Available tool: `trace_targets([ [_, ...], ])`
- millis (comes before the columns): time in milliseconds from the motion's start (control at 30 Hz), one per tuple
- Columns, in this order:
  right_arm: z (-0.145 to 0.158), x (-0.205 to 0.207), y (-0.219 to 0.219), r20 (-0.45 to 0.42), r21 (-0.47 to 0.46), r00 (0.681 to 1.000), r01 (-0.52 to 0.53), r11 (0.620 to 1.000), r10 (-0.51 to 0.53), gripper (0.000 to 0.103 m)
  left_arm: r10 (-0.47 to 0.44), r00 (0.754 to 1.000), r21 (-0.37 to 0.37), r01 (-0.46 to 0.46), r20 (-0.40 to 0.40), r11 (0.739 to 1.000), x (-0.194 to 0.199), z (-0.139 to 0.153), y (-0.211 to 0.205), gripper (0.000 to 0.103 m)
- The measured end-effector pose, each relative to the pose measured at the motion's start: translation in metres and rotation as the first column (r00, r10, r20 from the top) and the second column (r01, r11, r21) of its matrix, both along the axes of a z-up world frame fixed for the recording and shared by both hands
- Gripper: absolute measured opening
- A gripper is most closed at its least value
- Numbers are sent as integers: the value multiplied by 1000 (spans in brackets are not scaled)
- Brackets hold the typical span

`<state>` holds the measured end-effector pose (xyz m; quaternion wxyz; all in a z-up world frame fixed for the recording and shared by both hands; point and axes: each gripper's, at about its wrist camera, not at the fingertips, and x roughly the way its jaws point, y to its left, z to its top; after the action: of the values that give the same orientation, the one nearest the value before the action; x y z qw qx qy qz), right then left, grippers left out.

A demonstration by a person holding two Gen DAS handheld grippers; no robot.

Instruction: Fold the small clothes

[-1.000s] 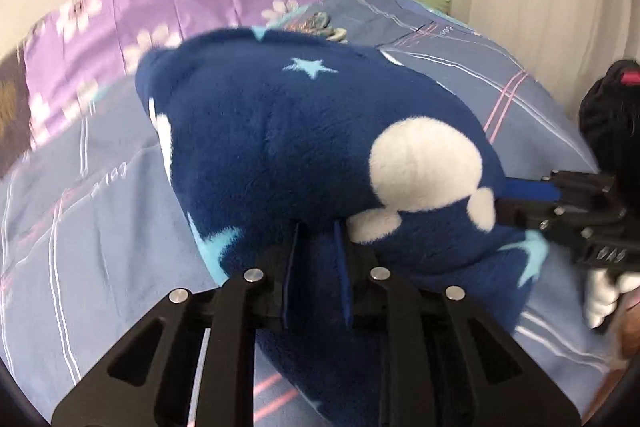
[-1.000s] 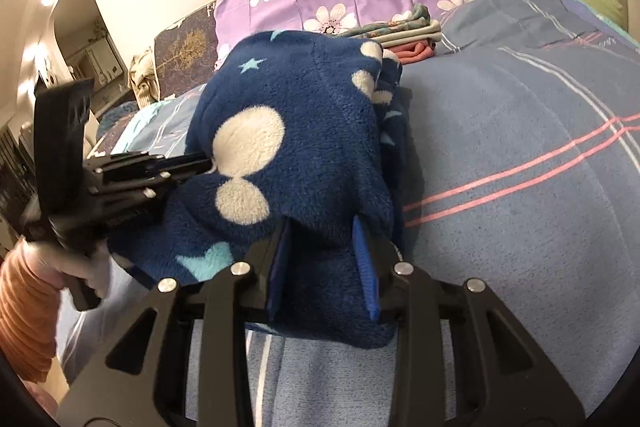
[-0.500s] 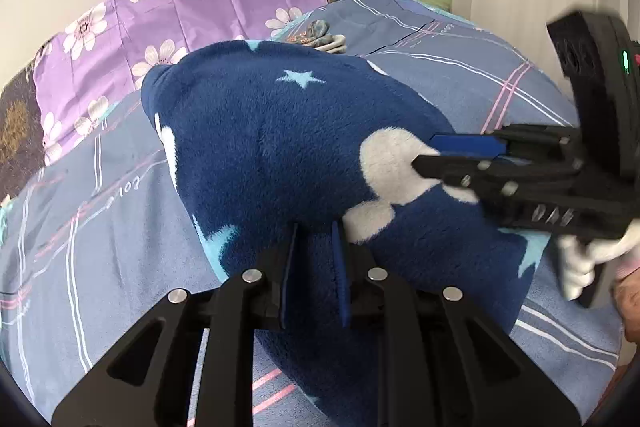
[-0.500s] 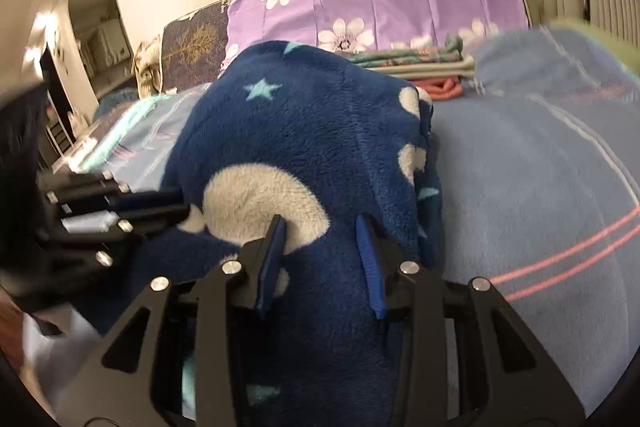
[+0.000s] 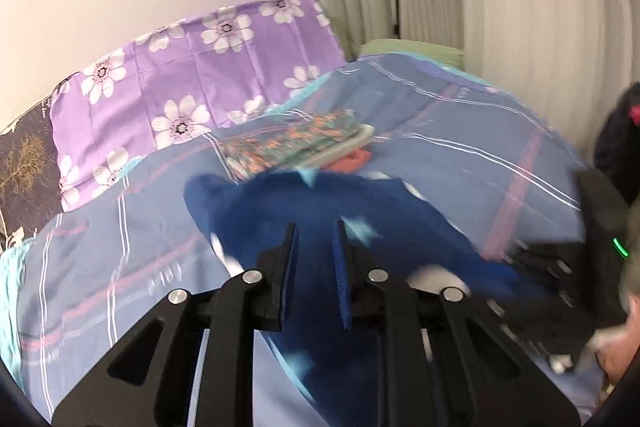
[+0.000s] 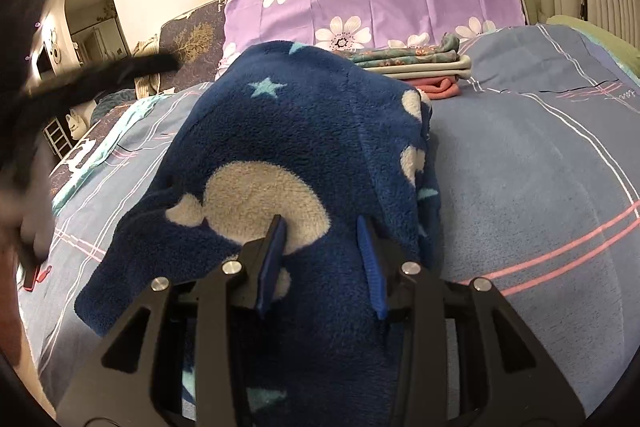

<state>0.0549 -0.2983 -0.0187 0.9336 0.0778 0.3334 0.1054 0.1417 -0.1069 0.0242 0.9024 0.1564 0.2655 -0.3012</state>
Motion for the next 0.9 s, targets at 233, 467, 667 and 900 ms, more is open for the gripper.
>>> trace_targets([
  [233, 0, 2, 1, 11, 8, 1000, -15, 1000, 15, 38, 157, 971, 150, -130, -180, 980, 93, -97, -13, 18],
  [467, 2, -1, 0, 2, 13, 1000, -21, 1000, 21, 38, 108, 986, 166, -87, -125, 982, 76, -61, -13, 18],
  [667, 3, -3, 0, 4, 9, 1000, -16, 1000, 16, 38, 145, 984, 10, -145, -105, 989, 105, -32, 11, 19],
  [900, 2, 1, 2, 9, -5, 1000, 10, 1000, -10, 38, 187, 973, 202, -157, -138, 967, 144, -98, -27, 23],
])
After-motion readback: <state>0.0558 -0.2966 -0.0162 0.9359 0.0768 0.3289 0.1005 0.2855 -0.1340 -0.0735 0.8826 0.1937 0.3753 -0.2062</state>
